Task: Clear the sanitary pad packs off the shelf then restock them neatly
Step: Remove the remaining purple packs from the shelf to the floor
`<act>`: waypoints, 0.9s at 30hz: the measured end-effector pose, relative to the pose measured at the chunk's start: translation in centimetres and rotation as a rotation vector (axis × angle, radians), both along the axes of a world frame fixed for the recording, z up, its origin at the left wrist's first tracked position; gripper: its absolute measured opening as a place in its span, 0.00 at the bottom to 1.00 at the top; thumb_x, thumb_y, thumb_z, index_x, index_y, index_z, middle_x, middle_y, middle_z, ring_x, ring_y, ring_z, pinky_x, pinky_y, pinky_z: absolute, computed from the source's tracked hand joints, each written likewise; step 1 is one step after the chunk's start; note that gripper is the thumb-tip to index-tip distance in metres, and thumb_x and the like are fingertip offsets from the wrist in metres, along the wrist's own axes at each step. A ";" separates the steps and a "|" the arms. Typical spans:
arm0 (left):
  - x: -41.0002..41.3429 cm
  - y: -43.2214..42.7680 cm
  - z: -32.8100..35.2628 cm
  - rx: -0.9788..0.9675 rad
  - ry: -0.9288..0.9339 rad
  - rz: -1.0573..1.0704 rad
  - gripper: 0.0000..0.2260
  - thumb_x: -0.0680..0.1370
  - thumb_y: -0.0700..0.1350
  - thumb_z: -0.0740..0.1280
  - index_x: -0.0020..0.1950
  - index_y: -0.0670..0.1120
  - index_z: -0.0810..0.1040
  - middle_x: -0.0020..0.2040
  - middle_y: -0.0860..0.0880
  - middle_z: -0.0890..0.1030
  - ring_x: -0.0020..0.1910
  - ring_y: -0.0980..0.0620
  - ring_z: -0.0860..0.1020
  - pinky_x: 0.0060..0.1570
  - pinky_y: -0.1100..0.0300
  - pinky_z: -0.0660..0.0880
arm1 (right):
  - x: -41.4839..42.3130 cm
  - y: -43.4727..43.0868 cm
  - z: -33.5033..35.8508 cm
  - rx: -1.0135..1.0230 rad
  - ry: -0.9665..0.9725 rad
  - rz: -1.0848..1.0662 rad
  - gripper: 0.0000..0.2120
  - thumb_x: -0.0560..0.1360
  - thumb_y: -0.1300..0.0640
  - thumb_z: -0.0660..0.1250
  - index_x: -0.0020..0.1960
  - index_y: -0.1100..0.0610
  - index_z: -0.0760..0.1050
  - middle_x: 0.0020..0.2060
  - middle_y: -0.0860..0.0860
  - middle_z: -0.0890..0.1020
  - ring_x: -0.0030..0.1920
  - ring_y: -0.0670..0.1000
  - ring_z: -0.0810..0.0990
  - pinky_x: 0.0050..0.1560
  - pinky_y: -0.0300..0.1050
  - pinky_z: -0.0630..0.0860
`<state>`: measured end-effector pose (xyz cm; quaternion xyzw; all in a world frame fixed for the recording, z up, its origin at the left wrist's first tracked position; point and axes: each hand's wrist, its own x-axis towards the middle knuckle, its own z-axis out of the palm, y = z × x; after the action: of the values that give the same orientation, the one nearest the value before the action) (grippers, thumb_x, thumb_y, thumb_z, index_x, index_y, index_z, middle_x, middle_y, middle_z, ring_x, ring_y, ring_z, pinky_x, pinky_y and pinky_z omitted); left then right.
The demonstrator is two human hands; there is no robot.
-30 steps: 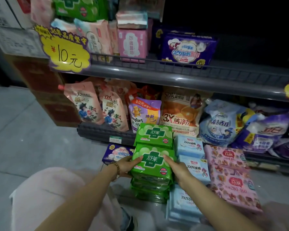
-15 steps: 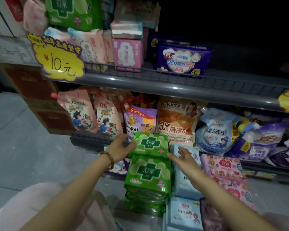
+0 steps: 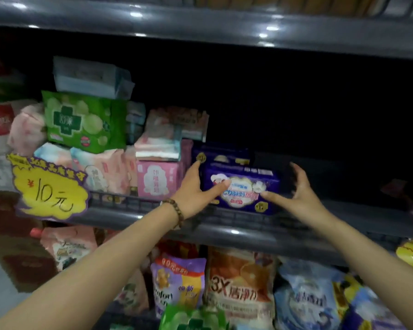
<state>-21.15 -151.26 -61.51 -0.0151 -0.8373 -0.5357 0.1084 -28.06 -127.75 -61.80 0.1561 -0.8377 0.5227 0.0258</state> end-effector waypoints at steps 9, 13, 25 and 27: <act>-10.1 -2.5 -1.8 -0.073 -0.120 0.079 0.64 0.49 0.67 0.79 0.75 0.52 0.47 0.72 0.53 0.62 0.66 0.54 0.70 0.66 0.56 0.71 | -8.7 -3.2 -1.8 -0.055 -0.220 0.245 0.55 0.64 0.62 0.79 0.76 0.50 0.43 0.51 0.42 0.81 0.50 0.41 0.82 0.50 0.36 0.79; -12.3 -3.5 -2.4 -0.005 -0.087 0.100 0.59 0.57 0.48 0.83 0.74 0.49 0.44 0.69 0.50 0.68 0.64 0.52 0.72 0.63 0.54 0.73 | -11.1 -4.5 -2.4 -0.101 -0.255 0.283 0.56 0.57 0.55 0.81 0.74 0.48 0.49 0.57 0.46 0.81 0.53 0.43 0.82 0.50 0.37 0.79; -13.0 -3.6 -1.8 -0.085 -0.165 -0.027 0.26 0.62 0.41 0.81 0.56 0.52 0.75 0.56 0.51 0.81 0.54 0.54 0.80 0.56 0.59 0.77 | -13.3 -3.1 -2.6 -0.185 -0.432 0.383 0.42 0.55 0.58 0.84 0.66 0.54 0.70 0.53 0.52 0.84 0.54 0.53 0.83 0.55 0.47 0.79; -12.6 -3.3 -1.7 -0.138 -0.178 -0.054 0.36 0.56 0.49 0.83 0.61 0.50 0.74 0.59 0.51 0.79 0.56 0.55 0.79 0.58 0.58 0.76 | -13.1 -2.7 -2.5 -0.146 -0.425 0.359 0.46 0.53 0.54 0.84 0.67 0.54 0.70 0.55 0.52 0.84 0.55 0.53 0.82 0.60 0.50 0.77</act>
<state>-33.71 -154.55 -63.24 0.0024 -0.8778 -0.4788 0.0177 -41.13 -130.48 -64.29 0.1866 -0.7435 0.5988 -0.2320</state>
